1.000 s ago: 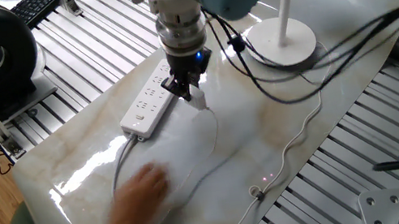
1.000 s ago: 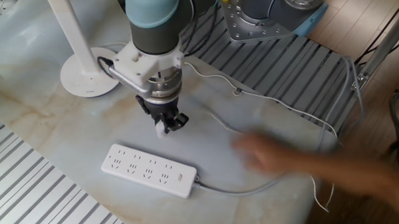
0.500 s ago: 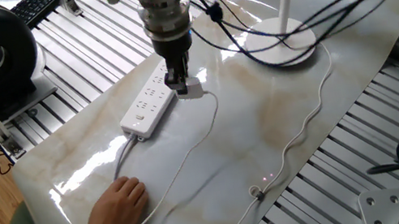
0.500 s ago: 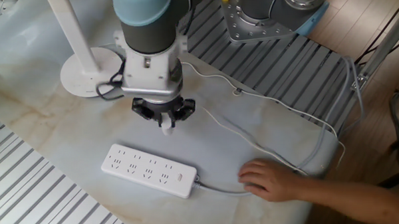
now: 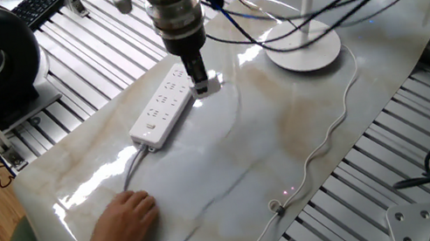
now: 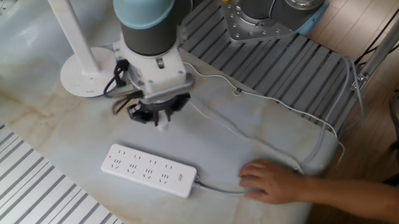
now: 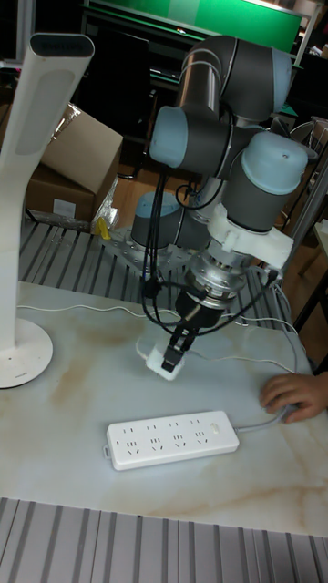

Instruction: Plug in the power cord of the desk lamp, turn on the socket, and light up the desk lamp

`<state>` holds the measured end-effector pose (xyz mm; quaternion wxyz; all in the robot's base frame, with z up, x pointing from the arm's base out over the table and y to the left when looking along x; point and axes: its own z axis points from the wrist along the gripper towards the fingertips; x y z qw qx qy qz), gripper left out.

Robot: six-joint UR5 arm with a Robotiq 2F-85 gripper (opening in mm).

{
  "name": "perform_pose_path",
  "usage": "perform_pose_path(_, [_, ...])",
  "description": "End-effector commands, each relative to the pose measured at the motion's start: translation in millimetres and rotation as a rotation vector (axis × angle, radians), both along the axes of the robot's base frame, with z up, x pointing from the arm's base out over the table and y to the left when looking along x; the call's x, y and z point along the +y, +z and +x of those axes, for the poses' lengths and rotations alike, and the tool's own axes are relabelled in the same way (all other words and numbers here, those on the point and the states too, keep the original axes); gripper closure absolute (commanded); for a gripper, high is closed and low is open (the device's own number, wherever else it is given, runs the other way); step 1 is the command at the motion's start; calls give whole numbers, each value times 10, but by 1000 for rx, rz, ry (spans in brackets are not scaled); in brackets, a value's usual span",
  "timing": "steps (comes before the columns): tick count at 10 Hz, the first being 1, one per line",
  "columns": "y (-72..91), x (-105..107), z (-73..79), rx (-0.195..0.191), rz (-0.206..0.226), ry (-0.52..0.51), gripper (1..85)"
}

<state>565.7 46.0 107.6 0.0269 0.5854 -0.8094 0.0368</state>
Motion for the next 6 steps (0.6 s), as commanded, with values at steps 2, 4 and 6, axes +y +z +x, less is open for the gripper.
perform_pose_path(2, [-55, 123, 587, -115, 53, 491, 847])
perform_pose_path(4, [-4, 147, 718, -135, 92, 638, 847])
perform_pose_path(6, [54, -55, 809, -119, 33, 752, 847])
